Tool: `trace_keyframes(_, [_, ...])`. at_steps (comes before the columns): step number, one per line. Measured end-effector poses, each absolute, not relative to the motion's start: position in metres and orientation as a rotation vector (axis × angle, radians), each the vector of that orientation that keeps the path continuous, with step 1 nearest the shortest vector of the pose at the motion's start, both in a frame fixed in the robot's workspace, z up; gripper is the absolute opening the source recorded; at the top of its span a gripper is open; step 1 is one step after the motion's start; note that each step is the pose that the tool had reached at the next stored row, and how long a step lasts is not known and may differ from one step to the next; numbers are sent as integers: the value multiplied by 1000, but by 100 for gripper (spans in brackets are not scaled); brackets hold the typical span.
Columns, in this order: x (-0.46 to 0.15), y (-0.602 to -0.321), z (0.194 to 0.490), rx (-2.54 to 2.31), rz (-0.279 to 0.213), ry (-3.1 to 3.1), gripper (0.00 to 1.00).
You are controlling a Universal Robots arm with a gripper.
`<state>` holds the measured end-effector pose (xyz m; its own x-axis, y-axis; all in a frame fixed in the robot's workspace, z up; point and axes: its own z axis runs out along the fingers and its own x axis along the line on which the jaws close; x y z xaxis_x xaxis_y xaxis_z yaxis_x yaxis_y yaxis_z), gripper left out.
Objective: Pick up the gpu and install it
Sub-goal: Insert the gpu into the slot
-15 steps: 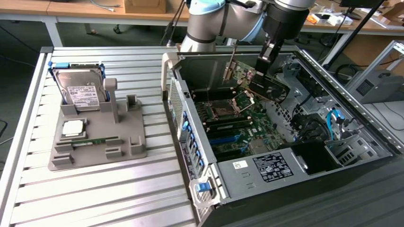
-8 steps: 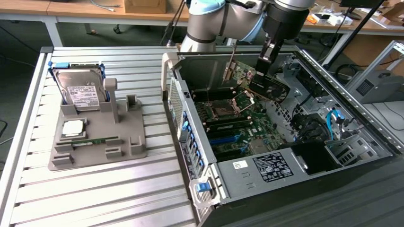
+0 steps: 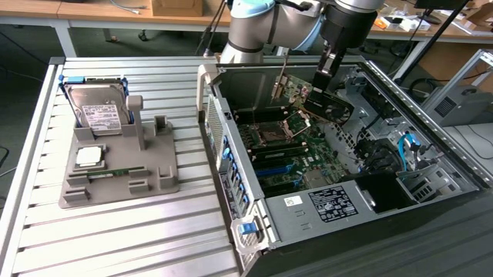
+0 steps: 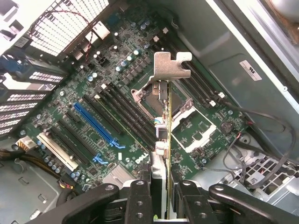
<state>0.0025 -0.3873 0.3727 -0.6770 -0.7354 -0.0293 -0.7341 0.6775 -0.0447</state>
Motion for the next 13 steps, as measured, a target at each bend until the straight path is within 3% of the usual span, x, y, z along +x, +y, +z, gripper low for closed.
trace_keyframes(13, [3, -387, 373, -1297, -44, 2811, 27])
